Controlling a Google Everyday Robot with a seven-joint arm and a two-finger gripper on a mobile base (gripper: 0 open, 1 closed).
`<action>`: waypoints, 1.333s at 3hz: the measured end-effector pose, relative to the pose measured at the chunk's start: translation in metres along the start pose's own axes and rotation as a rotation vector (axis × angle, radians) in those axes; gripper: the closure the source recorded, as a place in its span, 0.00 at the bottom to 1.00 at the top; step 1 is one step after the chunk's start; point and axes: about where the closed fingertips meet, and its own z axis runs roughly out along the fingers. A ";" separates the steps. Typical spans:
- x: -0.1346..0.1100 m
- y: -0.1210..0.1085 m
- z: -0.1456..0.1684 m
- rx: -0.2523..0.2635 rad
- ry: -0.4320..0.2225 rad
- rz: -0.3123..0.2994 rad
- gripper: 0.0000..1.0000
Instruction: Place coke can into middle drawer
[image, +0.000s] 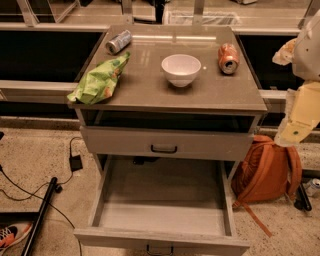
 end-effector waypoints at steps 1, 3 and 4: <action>0.000 0.000 0.000 0.000 0.000 0.000 0.00; -0.001 -0.106 0.014 0.122 -0.171 0.115 0.00; 0.012 -0.203 0.005 0.326 -0.303 0.284 0.00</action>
Offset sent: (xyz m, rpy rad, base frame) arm 0.0748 -0.0095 -0.0145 0.1214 -0.0370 -0.0097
